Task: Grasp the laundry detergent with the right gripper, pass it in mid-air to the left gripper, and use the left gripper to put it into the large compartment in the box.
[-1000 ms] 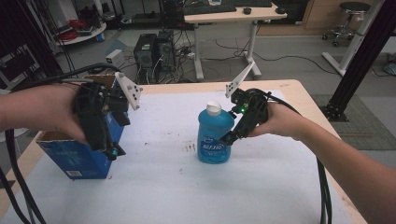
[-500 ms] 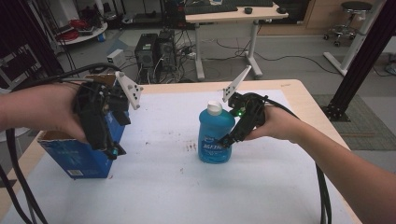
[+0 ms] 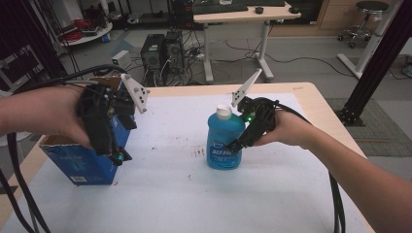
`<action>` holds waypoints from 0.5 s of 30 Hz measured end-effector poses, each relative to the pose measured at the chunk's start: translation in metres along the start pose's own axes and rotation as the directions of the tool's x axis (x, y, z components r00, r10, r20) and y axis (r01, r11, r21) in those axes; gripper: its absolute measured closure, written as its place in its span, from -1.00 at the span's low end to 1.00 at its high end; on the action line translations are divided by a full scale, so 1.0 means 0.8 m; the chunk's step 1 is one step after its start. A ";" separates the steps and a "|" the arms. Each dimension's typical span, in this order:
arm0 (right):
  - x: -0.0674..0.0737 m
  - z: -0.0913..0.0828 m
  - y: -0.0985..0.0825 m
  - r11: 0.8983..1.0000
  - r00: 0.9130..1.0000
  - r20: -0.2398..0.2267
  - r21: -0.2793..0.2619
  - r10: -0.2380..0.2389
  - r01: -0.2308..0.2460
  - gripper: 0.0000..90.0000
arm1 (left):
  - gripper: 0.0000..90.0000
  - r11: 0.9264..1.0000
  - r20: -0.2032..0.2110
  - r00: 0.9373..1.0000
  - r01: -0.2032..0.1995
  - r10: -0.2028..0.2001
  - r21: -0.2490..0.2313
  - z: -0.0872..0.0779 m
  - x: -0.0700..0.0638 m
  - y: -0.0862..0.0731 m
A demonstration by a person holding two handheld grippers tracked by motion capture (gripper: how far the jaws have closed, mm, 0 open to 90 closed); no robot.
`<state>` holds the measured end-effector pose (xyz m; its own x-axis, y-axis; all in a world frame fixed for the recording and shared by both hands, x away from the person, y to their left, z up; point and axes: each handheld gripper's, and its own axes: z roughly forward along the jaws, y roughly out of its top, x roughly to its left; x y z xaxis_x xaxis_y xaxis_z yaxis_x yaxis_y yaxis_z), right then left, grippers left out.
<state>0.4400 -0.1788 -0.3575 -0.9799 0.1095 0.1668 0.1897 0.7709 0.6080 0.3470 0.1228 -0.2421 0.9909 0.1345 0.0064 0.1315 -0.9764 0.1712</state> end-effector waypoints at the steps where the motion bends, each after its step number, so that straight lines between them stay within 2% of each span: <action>1: 0.000 0.000 0.000 1.000 1.000 0.002 -0.003 0.001 -0.001 -0.39 | -0.60 1.000 0.002 1.000 0.002 -0.002 0.000 0.000 0.000 0.000; 15: -0.001 -0.002 -0.001 1.000 0.999 0.032 -0.008 -0.002 0.003 -0.30 | -0.60 1.000 -0.002 1.000 -0.004 0.004 -0.002 0.000 0.001 0.000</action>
<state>0.4409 -0.1807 -0.3568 -0.9818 0.1276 0.1409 0.1877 0.7659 0.6150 0.3480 0.1228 -0.2422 0.9913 0.1311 0.0089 0.1276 -0.9766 0.1732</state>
